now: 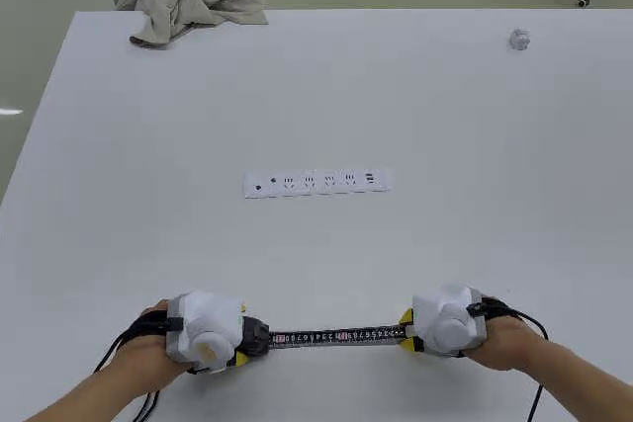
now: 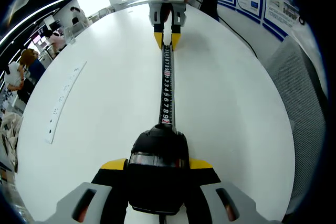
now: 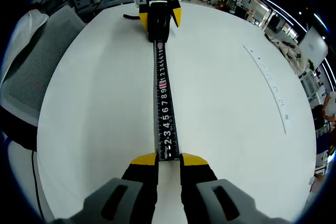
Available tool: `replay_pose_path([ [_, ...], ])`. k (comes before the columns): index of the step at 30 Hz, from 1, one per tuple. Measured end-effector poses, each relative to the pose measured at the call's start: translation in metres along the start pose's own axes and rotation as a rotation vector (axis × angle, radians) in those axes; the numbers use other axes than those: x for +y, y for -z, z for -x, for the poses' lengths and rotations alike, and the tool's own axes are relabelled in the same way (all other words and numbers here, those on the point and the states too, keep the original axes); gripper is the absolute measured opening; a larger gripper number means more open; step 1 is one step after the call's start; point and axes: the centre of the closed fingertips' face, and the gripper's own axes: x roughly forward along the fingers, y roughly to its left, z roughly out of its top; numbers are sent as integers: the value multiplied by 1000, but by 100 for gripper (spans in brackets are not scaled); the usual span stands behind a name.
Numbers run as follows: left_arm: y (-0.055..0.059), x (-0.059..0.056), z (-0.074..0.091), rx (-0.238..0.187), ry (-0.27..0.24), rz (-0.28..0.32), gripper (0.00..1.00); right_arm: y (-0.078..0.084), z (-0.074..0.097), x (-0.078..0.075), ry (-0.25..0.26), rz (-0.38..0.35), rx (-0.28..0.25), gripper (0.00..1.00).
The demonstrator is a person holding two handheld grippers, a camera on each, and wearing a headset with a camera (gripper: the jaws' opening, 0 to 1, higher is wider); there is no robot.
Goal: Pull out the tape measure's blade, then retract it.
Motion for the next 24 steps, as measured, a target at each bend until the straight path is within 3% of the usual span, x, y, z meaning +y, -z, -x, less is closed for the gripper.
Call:
replay_pose_path([
  [24,-7,5,3,-35,-50,76,48,0,1,-5,48,-51,7,23],
])
